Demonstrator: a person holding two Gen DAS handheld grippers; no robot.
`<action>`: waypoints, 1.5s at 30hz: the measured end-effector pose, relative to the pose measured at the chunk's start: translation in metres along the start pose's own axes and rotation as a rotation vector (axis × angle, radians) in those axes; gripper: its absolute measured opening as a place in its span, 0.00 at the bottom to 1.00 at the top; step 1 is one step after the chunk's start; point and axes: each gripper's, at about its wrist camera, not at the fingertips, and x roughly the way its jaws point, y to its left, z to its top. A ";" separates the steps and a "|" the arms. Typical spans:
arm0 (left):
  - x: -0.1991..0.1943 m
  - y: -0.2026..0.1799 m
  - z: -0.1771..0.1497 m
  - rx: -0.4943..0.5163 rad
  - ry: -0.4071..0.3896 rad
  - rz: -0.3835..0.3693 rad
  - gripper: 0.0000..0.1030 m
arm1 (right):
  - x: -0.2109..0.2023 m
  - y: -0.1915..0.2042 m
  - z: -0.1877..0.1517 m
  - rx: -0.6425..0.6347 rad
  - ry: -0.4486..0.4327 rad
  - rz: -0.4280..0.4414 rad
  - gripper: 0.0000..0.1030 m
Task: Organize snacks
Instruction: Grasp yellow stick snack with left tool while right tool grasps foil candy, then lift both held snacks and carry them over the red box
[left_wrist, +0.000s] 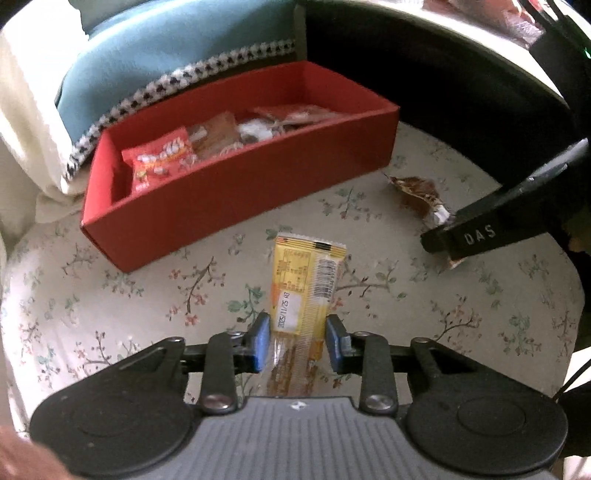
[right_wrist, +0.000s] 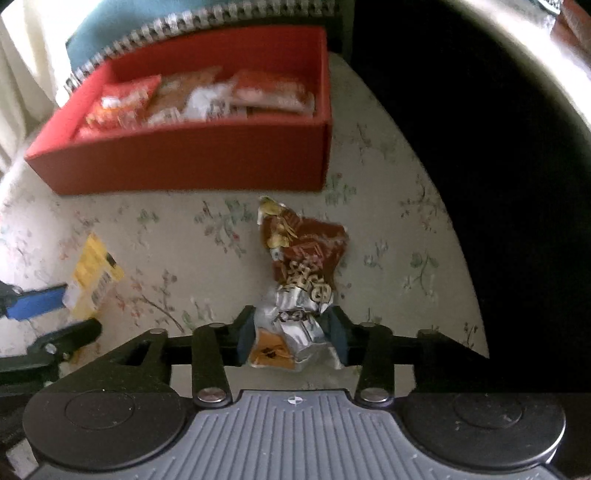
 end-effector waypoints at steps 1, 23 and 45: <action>0.003 0.002 -0.001 0.001 0.009 0.001 0.30 | 0.002 0.002 -0.001 -0.009 0.001 -0.009 0.56; 0.002 0.029 0.000 -0.124 0.004 -0.025 0.17 | -0.018 0.008 0.003 -0.013 -0.050 0.064 0.39; 0.012 0.035 -0.001 -0.151 0.038 -0.076 0.17 | 0.005 0.020 0.011 -0.043 0.007 0.034 0.58</action>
